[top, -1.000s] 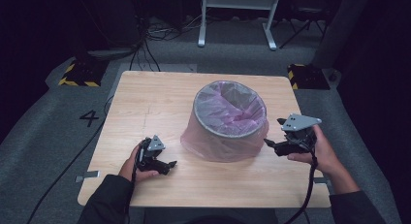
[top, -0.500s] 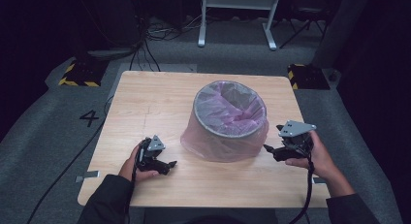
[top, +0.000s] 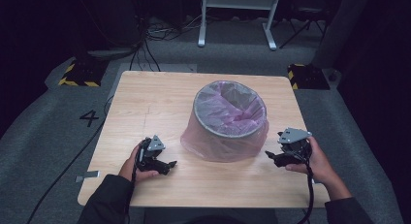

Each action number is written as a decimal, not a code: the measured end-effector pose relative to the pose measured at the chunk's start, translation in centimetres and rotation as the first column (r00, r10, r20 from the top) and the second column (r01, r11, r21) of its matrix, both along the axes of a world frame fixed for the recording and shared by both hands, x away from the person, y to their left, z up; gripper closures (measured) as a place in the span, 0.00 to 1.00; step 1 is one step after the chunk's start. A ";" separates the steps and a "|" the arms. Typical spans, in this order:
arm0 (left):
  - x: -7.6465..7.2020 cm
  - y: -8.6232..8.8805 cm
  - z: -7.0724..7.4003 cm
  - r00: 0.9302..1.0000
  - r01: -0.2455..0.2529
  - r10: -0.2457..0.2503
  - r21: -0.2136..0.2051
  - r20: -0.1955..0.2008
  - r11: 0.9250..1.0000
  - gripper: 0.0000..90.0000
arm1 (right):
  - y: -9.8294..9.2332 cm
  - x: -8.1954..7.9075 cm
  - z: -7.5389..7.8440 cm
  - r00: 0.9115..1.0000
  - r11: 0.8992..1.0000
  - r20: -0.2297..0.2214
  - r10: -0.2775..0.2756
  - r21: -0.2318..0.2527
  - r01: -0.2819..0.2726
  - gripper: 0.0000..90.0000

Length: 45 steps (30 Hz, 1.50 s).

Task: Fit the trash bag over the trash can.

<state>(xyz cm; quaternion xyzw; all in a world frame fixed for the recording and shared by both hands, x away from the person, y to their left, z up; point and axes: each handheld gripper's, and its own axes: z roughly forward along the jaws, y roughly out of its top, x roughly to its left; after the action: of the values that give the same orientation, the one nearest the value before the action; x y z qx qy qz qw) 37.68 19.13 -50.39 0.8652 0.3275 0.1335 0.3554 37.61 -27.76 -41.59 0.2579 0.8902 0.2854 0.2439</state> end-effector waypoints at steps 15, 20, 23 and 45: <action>0.0 0.0 0.0 1.000 0.000 0.000 0.000 0.000 1.000 0.11 | -1.9 0.1 -3.3 0.997 0.999 -0.063 -0.038 -0.004 0.038 0.20; 0.0 0.0 0.0 1.000 0.000 0.000 0.000 0.000 1.000 0.11 | -2.6 -0.2 -4.3 0.996 0.998 -0.079 -0.046 0.031 0.048 0.19; 0.0 0.0 0.0 1.000 0.000 0.000 0.000 0.000 1.000 0.11 | -3.0 -0.4 -4.9 0.995 0.997 -0.087 -0.058 0.052 0.062 0.19; 0.0 -0.1 0.0 1.000 -0.009 0.009 -0.002 -0.002 1.000 0.11 | -7.2 -1.6 -8.8 0.956 0.927 -0.161 -0.246 0.249 0.280 0.12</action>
<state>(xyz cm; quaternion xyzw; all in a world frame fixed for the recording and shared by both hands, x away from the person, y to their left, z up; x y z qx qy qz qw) 37.72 19.07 -50.41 0.8636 0.3317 0.1338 0.3553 36.00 -34.98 -50.37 0.4234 0.8142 0.3512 0.1855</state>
